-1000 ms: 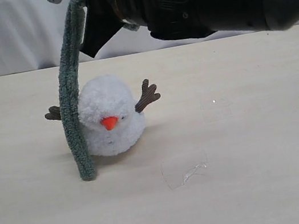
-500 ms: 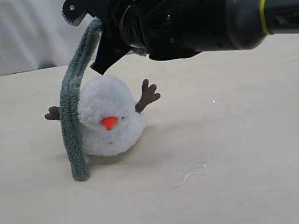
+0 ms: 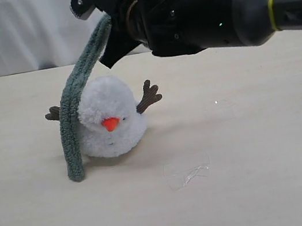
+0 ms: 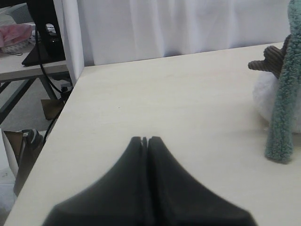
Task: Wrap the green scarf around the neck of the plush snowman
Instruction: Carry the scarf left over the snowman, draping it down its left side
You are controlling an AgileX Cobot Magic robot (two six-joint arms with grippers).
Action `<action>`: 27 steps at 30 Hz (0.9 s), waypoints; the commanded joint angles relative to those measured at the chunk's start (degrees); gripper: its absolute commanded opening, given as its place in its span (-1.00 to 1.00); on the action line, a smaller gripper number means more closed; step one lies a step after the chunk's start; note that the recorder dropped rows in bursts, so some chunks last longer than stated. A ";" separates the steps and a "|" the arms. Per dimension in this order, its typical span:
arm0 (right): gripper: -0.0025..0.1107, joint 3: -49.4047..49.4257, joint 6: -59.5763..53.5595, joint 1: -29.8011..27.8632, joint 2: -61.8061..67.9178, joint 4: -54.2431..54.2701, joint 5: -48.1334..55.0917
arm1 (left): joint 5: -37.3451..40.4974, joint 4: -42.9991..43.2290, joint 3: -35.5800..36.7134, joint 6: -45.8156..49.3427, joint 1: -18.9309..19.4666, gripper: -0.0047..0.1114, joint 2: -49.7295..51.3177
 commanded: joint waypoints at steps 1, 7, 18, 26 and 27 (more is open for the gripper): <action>-0.88 -0.29 -0.66 -0.04 -3.92 -0.05 -13.96 | -0.72 -0.31 0.16 -0.18 -0.01 -0.92 -0.16; -0.88 -0.29 -6.17 -0.04 -5.25 -0.05 -20.83 | -0.72 -0.31 0.16 -0.18 -0.01 -0.92 -0.16; -0.88 0.86 -18.40 -0.04 -5.25 -1.58 -36.46 | -0.72 -0.31 0.16 -0.18 -0.01 -0.92 -0.16; -0.88 2.35 -20.92 -0.04 -9.26 -9.16 -44.32 | -0.72 -0.31 0.16 -0.18 -0.01 -0.92 -0.16; -0.88 2.35 -20.92 -0.04 -9.95 -11.66 -43.36 | -0.72 -0.31 0.16 -0.18 -0.01 -0.92 -0.16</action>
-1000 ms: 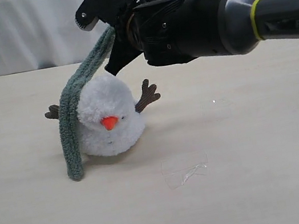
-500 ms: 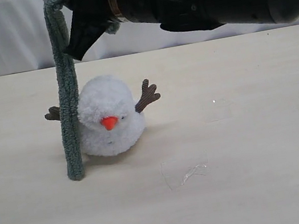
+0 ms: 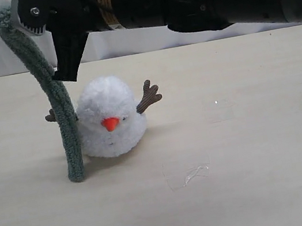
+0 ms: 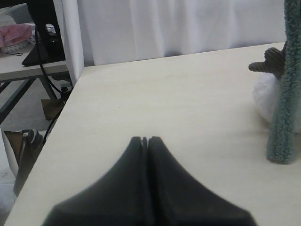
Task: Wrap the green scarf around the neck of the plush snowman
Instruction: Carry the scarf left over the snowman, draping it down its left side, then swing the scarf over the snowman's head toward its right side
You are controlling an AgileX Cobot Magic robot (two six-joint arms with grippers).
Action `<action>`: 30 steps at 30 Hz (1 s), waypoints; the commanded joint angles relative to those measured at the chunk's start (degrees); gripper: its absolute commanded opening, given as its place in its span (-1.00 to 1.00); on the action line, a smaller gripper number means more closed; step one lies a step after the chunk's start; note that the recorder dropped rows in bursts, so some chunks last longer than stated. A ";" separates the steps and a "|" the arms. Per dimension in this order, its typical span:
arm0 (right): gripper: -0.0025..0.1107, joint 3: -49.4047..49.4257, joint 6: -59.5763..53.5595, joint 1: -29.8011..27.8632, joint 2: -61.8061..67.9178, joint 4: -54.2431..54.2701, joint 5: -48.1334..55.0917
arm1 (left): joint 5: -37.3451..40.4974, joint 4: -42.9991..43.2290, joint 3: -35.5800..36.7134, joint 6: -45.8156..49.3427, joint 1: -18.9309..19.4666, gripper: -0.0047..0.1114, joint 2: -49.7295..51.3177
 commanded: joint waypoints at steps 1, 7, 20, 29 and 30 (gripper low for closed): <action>-0.88 0.85 -0.20 -0.04 -4.32 -8.65 1.16 | -0.72 -0.31 0.16 -0.18 -0.01 -0.92 -0.16; -0.88 0.23 -0.31 -0.04 -6.52 -8.42 16.87 | -0.72 -0.31 0.16 -0.18 -0.01 -0.92 -0.16; -0.88 -0.13 1.25 -1.50 -4.00 -8.58 24.86 | -0.72 -0.31 0.16 -0.18 -0.01 -0.92 -0.16; -0.88 -0.13 1.14 -1.64 -1.35 -10.04 29.45 | -0.72 -0.31 0.16 -0.18 -0.01 -0.92 -0.16; -0.88 -0.13 1.14 -1.64 -1.05 -10.29 30.25 | -0.72 -0.31 0.16 -0.18 -0.01 -0.92 -0.16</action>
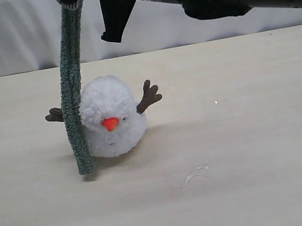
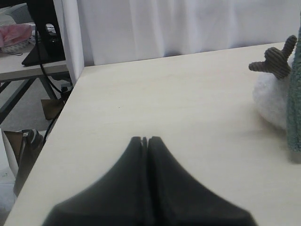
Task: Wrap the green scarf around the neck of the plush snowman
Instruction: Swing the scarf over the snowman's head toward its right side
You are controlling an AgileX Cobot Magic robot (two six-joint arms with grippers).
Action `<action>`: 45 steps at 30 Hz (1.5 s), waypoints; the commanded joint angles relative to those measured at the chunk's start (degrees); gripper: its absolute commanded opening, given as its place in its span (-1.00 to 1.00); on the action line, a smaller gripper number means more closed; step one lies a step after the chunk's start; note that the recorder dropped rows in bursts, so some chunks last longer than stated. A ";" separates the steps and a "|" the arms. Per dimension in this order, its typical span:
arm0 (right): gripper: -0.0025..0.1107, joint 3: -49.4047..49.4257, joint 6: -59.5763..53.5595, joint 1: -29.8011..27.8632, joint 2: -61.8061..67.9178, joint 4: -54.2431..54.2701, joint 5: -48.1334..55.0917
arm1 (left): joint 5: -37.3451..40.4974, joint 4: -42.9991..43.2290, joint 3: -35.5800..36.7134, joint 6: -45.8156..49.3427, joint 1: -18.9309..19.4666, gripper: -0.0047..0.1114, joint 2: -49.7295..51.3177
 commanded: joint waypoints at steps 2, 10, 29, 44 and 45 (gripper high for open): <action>-0.88 -0.38 0.16 -0.61 1.71 -1.55 5.25 | -0.72 -0.31 0.16 -0.18 -0.01 -0.92 -0.16; -0.88 -0.38 6.97 -4.32 3.90 1.00 5.36 | -0.72 -0.31 0.16 -0.18 -0.01 -0.92 -0.16; -0.88 -0.38 8.42 -6.94 9.24 30.97 5.53 | -0.72 -0.31 0.16 -0.18 -0.01 -0.92 -0.16; -0.88 -0.38 -37.98 -6.94 10.64 84.16 22.11 | -0.72 -0.20 0.16 -0.18 -0.01 -0.92 -0.16; -0.88 -0.38 -40.06 -6.94 10.64 86.83 23.20 | -0.72 -0.20 0.16 -0.18 -0.01 -0.92 -0.16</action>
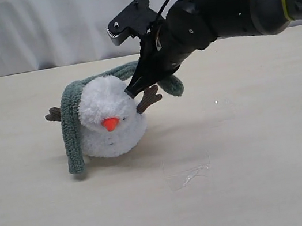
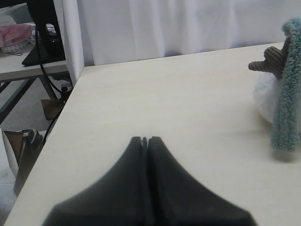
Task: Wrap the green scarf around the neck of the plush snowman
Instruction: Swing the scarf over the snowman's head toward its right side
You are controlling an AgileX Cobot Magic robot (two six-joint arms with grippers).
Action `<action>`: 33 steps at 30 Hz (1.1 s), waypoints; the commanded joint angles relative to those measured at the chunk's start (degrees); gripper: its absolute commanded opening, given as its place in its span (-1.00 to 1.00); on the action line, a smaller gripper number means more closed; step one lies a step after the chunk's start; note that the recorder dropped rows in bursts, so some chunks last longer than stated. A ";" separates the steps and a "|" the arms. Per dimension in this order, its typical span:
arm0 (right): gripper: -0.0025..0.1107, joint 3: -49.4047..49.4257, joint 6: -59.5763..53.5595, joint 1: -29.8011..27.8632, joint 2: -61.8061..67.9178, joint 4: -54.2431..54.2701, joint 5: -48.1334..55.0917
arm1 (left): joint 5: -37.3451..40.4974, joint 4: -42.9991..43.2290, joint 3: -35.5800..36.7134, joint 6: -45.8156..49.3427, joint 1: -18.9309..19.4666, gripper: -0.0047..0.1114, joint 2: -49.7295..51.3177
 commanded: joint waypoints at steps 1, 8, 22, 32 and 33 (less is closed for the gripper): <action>-0.88 -0.30 -11.71 -0.23 -0.10 14.26 5.27 | -0.72 -0.20 0.16 -0.18 -0.01 -0.92 -0.16; -0.88 -0.30 -12.55 -0.23 0.01 19.13 9.37 | -0.72 -0.20 0.16 -0.18 -0.01 -0.92 -0.16; -0.88 -0.30 -12.55 -0.11 4.39 22.98 10.71 | -0.72 -0.20 0.16 -0.18 -0.01 -0.92 -0.16; -0.80 -0.30 -12.55 -0.11 4.63 30.06 13.50 | -0.72 -0.30 0.16 -0.18 -0.01 -0.92 -0.16; -0.73 -0.30 -12.55 -0.11 4.63 30.06 13.50 | -0.72 -0.30 0.16 -0.18 -0.01 -0.92 -0.16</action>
